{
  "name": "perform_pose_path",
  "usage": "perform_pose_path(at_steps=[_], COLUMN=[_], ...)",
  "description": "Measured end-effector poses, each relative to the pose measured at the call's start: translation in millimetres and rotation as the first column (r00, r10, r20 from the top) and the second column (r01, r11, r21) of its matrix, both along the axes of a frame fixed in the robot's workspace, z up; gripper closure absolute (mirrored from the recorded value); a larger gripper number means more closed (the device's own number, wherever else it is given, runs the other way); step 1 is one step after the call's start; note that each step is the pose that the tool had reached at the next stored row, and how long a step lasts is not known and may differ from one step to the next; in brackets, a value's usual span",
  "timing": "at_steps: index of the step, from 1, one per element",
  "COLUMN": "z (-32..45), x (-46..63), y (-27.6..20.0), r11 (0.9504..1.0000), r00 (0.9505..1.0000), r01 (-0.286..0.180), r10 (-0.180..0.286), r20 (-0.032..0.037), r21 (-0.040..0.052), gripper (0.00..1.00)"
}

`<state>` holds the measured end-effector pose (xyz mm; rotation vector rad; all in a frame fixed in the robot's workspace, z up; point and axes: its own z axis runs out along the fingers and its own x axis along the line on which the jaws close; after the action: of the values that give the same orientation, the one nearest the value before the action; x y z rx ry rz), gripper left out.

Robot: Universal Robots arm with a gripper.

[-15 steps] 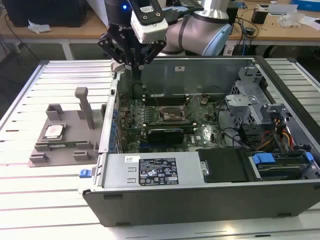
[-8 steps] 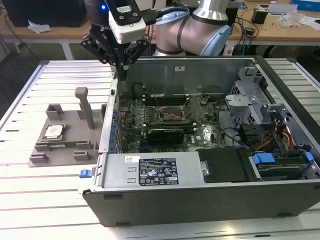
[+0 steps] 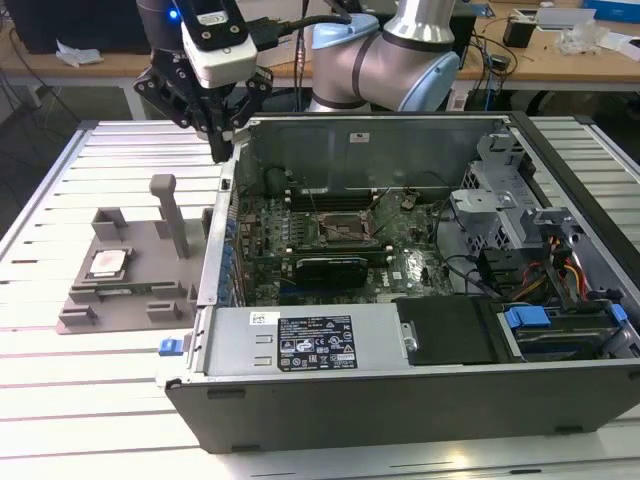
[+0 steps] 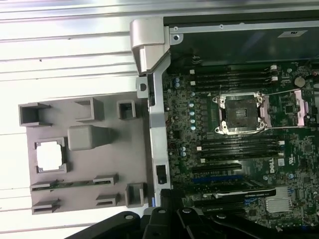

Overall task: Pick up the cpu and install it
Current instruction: 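Reach for the cpu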

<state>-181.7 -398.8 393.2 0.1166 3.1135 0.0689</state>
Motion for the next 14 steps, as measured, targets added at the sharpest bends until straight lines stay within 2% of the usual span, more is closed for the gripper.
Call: perform_pose_path(at_steps=[14], z=[0.0], x=[-27.2], y=[0.0], r11=[1.0], r00=[1.0], r01=[0.0], r10=[0.0], r20=[-0.0001], r21=[0.0], gripper=[0.89])
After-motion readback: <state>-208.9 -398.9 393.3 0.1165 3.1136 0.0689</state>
